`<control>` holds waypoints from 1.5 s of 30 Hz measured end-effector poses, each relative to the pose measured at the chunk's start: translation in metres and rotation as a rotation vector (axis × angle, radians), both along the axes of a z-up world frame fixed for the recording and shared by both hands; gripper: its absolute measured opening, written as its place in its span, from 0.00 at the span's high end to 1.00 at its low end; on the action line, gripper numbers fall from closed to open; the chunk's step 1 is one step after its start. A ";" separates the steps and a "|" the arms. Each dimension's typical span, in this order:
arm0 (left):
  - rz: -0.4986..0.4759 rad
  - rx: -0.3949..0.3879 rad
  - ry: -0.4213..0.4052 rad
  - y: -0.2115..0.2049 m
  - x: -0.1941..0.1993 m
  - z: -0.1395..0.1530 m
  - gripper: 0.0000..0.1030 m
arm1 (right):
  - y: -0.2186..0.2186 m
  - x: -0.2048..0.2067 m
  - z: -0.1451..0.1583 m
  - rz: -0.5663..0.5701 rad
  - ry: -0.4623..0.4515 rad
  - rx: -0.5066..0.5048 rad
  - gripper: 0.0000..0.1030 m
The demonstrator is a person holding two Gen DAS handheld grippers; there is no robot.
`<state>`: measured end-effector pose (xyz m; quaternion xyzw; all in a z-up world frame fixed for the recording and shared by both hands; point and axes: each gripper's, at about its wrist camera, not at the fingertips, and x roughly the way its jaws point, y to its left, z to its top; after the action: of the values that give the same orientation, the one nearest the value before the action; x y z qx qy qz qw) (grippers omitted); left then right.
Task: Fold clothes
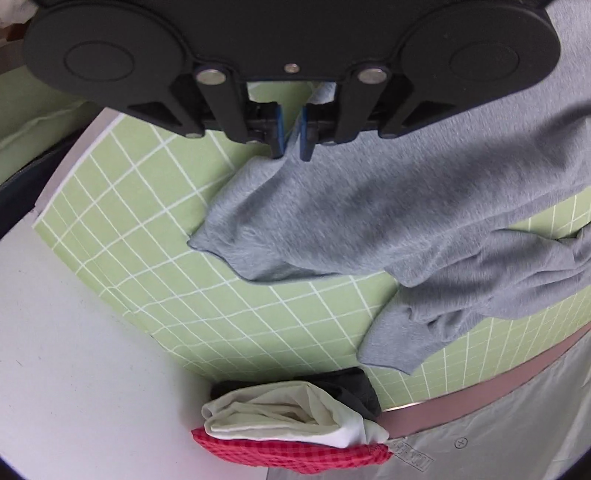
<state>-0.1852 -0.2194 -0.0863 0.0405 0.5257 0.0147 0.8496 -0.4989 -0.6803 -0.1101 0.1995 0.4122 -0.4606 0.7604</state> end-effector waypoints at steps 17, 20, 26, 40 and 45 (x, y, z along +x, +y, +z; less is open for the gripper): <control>-0.091 -0.005 -0.124 0.024 0.086 0.018 0.43 | 0.056 0.097 0.003 0.075 -0.029 -0.118 0.00; -0.109 -0.001 -0.129 0.031 0.115 0.012 0.42 | 0.074 0.122 -0.005 0.046 -0.019 -0.117 0.00; -0.201 -0.030 -0.112 0.042 0.170 -0.003 0.39 | 0.110 0.172 -0.005 -0.026 -0.007 -0.153 0.00; -0.434 -0.171 -0.121 0.010 0.265 -0.021 0.36 | 0.164 0.237 -0.005 -0.113 -0.009 -0.152 0.00; -0.450 -0.150 -0.178 -0.010 0.275 -0.025 0.59 | 0.176 0.245 -0.005 -0.128 0.011 -0.147 0.00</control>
<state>0.0898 -0.2295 -0.1111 0.0920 0.4262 -0.2104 0.8750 -0.2543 -0.5048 -0.1155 0.1665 0.3678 -0.5383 0.7397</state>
